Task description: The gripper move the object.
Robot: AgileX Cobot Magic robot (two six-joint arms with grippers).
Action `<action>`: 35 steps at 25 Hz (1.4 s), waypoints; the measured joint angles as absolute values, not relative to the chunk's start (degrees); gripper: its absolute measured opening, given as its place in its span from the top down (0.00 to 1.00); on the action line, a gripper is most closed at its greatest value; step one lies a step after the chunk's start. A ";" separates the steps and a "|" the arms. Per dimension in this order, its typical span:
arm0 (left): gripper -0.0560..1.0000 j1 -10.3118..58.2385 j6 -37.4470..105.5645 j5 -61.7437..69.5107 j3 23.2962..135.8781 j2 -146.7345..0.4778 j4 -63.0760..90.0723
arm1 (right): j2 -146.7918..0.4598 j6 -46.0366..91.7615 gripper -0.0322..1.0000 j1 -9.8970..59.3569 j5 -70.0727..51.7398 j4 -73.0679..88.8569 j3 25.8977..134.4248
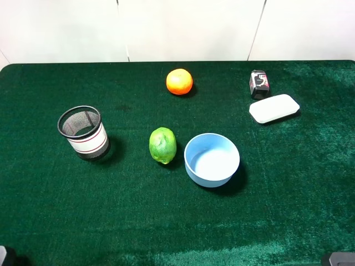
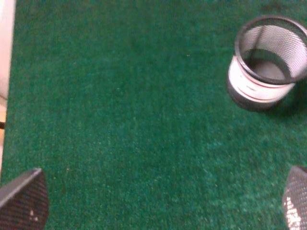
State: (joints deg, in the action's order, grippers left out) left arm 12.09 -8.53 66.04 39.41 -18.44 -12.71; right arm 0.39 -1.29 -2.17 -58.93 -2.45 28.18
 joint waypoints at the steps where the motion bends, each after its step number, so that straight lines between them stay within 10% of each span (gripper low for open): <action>1: 0.01 10.83 -8.47 65.31 38.42 -17.32 -12.52 | 0.39 -1.29 0.30 -2.17 -58.93 -2.45 28.18; 35: 0.01 4.19 -3.20 61.03 28.93 0.44 -8.39 | 0.39 -1.29 0.30 -2.17 -58.93 -2.45 28.18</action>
State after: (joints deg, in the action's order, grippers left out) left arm 4.19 -3.20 61.03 28.93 0.44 -8.39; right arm 0.39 -1.29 -2.17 -58.93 -2.45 28.18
